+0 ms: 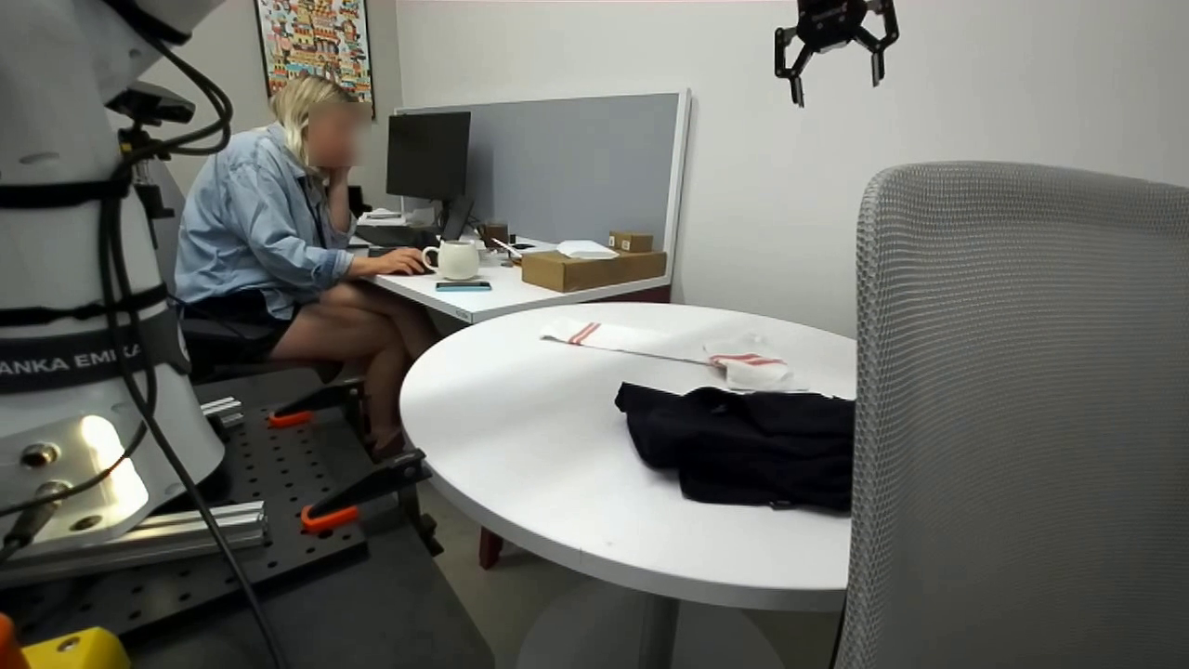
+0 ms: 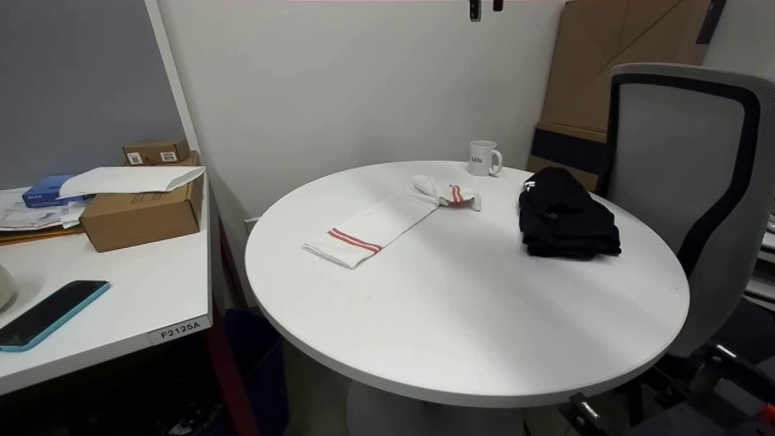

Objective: Put the shirt on the table, unfold the white cloth then unfold the shirt.

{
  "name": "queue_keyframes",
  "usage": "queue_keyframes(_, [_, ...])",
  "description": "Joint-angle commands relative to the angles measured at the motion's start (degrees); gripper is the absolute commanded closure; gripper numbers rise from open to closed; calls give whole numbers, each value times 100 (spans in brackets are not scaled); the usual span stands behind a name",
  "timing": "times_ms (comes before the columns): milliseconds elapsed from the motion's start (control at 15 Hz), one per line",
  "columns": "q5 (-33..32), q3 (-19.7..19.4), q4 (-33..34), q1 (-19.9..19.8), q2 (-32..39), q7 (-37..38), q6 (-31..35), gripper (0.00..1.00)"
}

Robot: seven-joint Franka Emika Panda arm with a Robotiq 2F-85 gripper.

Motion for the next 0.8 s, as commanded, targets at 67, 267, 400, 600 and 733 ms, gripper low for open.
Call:
queue_keyframes(67, [506, 79, -119, -469, -21, 869, 134, 0])
queue_keyframes(267, [886, 122, -379, -771, -84, 1428, 67, 0])
queue_keyframes(400, [1099, 161, -693, -900, -148, 1663, 147, 0])
queue_keyframes(600, [1185, 149, -1400, -916, -325, 1888, 410, 0])
queue_keyframes(733, [1136, 133, -1965, -876, -469, 1974, 676, 0])
